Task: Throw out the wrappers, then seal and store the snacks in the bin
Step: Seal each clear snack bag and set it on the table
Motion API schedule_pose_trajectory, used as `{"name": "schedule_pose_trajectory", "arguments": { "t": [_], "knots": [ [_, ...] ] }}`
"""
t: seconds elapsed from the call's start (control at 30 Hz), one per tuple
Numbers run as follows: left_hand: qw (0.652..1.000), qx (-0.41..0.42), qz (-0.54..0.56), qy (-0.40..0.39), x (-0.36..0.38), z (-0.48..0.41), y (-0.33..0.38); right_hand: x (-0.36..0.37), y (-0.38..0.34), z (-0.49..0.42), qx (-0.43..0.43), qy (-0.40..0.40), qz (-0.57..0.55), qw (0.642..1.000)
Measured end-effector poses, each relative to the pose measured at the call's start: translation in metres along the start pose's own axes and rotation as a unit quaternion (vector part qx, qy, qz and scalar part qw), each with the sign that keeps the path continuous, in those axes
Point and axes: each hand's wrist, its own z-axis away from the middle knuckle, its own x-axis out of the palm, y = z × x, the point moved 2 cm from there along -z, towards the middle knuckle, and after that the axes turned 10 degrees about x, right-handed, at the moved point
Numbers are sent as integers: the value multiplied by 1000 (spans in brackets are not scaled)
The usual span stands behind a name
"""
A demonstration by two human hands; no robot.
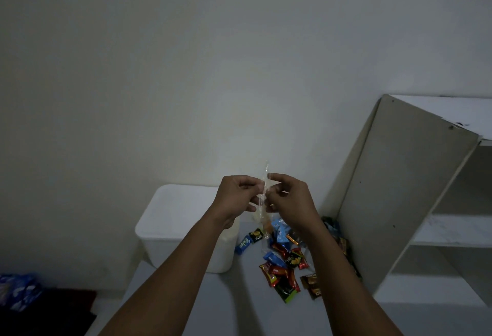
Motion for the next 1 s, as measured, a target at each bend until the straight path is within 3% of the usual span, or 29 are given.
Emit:
{"name": "schedule_pose_trajectory", "arguments": {
  "t": [0.13,0.3,0.43,0.57,1.0],
  "knots": [
    [999,4,31,-7,6,2,4,-3,0,-2,-26,35,21,999],
    [999,4,52,14,6,-2,3,-3,-3,4,4,-34,15,999],
    [998,10,61,24,12,-1,2,-6,-2,5,-27,3,36,999],
    [996,17,68,46,9,-2,2,-8,0,6,4,-43,30,999],
    [992,-11,105,71,22,0,6,-14,1,-1,-46,48,80,995]
  ]
}}
